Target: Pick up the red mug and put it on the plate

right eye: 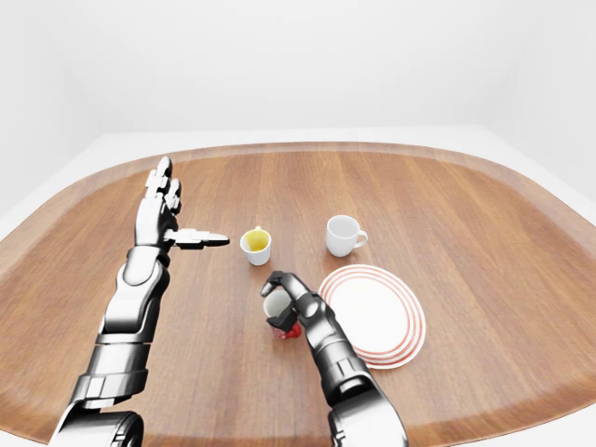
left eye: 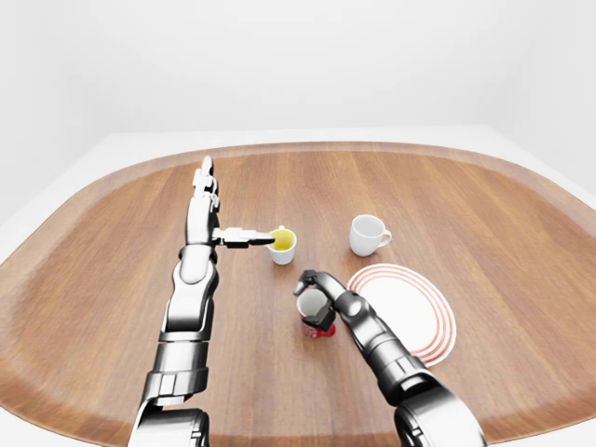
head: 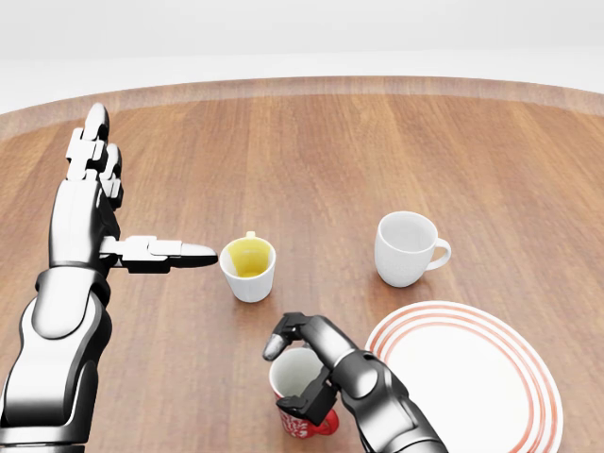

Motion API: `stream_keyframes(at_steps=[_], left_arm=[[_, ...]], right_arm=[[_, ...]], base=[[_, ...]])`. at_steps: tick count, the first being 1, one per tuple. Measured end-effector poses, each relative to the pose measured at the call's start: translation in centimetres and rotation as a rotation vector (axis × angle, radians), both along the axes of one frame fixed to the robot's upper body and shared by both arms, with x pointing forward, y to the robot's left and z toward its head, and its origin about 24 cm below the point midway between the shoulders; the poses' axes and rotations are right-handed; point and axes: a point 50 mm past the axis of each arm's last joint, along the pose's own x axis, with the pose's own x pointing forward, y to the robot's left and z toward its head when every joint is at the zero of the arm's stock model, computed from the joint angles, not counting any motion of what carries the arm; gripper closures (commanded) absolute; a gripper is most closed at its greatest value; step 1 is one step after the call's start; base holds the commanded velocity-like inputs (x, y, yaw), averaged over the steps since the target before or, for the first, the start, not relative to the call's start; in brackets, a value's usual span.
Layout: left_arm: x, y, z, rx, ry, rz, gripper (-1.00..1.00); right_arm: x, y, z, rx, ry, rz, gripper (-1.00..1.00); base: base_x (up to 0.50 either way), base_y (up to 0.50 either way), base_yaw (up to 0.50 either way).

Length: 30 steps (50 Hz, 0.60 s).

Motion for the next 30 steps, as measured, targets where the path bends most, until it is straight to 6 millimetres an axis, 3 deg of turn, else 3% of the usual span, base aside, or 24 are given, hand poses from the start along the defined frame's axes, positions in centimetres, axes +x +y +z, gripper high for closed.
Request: stream_keyframes(at_steps=[9,30], left_arm=[[0.0,0.0,0.0,0.001,-0.001,0.0,-1.0],[0.0,-0.2,0.1,0.003,-0.003,-0.003,-1.0]], right_arm=[[0.2,-0.3,0.6,-0.015,-0.039,-0.006,1.0],[1.0,-0.8,4.8,0.024,-0.223,0.03,1.0]], base=[[0.0,0.0,0.0],[0.0,0.0,0.0]])
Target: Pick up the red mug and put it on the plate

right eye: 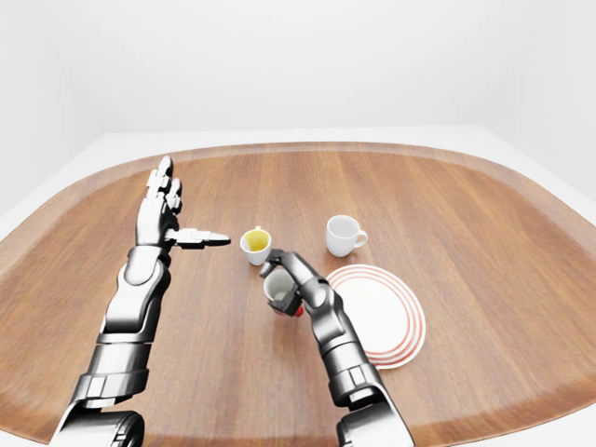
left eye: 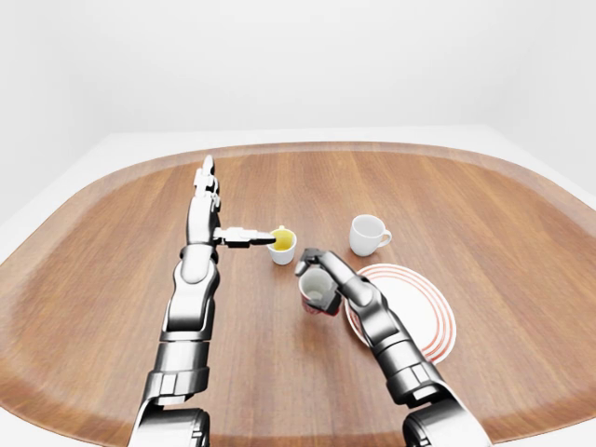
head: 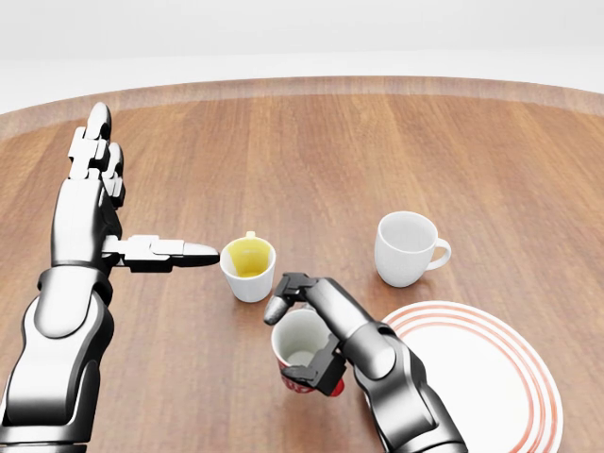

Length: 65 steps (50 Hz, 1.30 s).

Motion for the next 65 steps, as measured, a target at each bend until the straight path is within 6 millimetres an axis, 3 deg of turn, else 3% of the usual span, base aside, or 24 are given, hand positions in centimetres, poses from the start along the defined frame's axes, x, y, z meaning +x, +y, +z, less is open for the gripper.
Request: stream_keyframes(at_steps=[65], left_arm=[[-0.2,-0.6,0.8,0.01,-0.037,-0.012,-1.0]], right_arm=[[0.1,-6.6,0.4,-0.022,0.006,-0.099,1.0]], base=[[0.0,0.0,0.0]])
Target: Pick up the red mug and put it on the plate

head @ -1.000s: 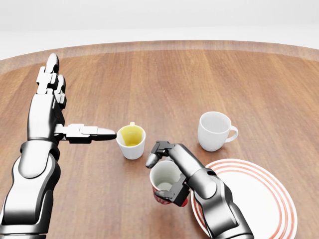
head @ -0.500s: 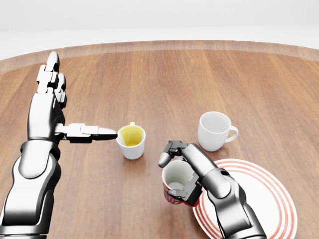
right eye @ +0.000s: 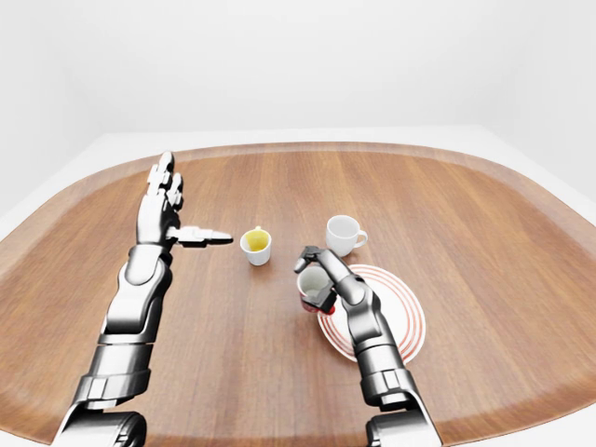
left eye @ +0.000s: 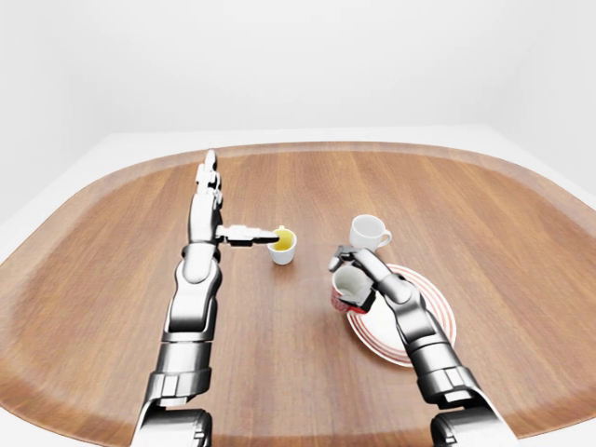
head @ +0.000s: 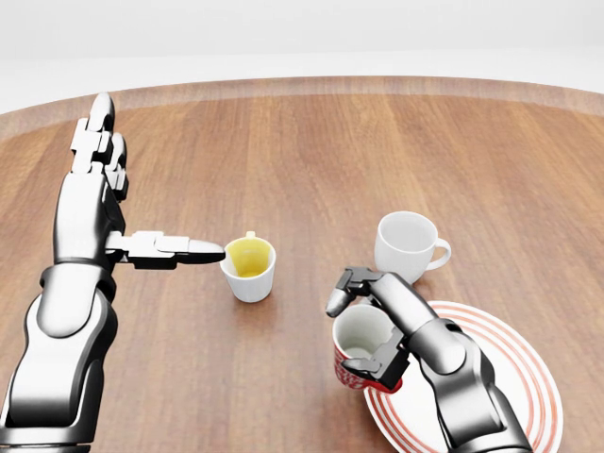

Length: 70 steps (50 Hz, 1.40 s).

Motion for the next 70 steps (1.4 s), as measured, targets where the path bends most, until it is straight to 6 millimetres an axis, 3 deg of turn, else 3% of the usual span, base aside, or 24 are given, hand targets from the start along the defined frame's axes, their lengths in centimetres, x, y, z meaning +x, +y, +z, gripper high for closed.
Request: stream_keyframes(at_steps=[31,70], left_arm=[[-0.2,-0.3,0.4,0.004,-0.019,-0.007,-1.0],[-0.3,-0.6,0.7,0.009,-0.035,-0.012,-1.0]], right_arm=[[0.1,-4.1,-0.5,-0.023,0.04,-0.101,1.0],[-1.3,-8.0,-1.0,-0.037,0.063,-0.192,1.0]], base=[[0.0,0.0,0.0],[0.0,0.0,0.0]])
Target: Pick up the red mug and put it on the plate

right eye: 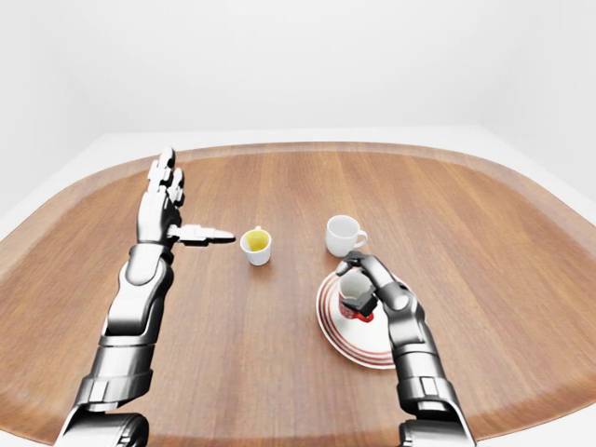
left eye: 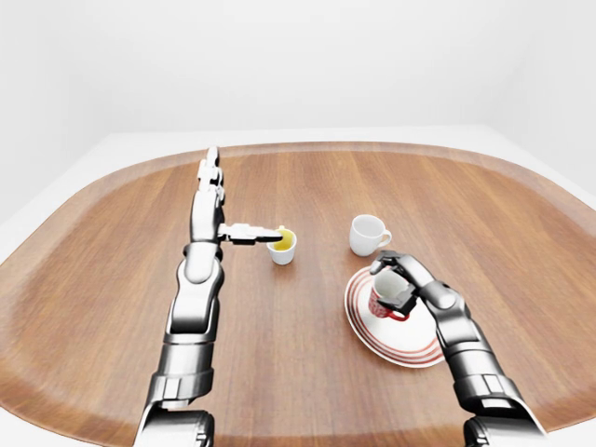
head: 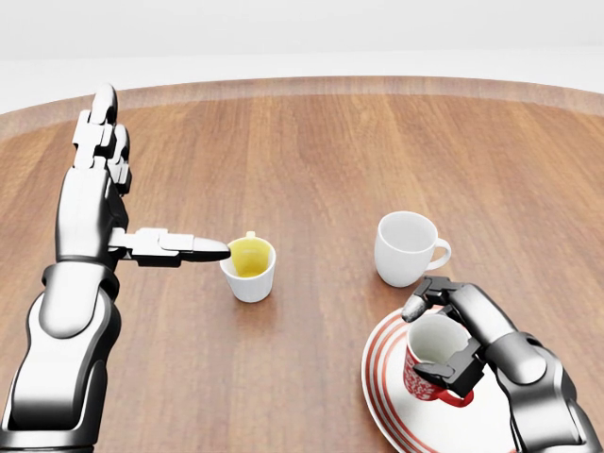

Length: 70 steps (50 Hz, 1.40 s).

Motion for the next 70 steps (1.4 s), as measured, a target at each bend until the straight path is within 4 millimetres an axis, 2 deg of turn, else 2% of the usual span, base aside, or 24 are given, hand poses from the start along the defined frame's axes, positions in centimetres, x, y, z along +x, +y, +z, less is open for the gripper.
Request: stream_keyframes(at_steps=[33,49,51,52,54,70], left_arm=[[-0.1,-0.3,0.0,0.001,-0.004,-0.004,-1.0],[-0.1,-0.2,-0.1,0.001,-0.001,-0.003,-1.0],[-0.1,-0.2,-0.1,0.001,-0.002,-0.003,-1.0],[-0.1,-0.2,-0.1,0.001,-0.002,-0.003,-1.0],[-0.1,-0.2,0.0,0.001,-0.002,-0.003,-1.0],[-0.2,-0.3,0.0,0.001,-0.005,-0.004,-1.0]], right_arm=[[-1.0,-2.4,0.0,-0.011,0.009,-0.053,1.0],[-1.2,-2.8,-0.3,-0.015,0.022,-0.065,1.0],[-1.2,-2.8,-0.3,-0.015,0.022,-0.067,0.44],[-1.2,-2.9,-0.3,-0.014,0.022,-0.068,-0.33],[-1.2,-2.9,-0.3,-0.01,0.021,-0.07,-1.0],[-1.2,-2.9,-0.2,0.004,0.011,-0.083,-1.0]], base=[[0.0,0.0,0.0],[0.0,0.0,0.0],[0.0,0.0,0.0],[0.0,0.0,0.0],[0.0,0.0,0.0],[0.0,0.0,0.0]])
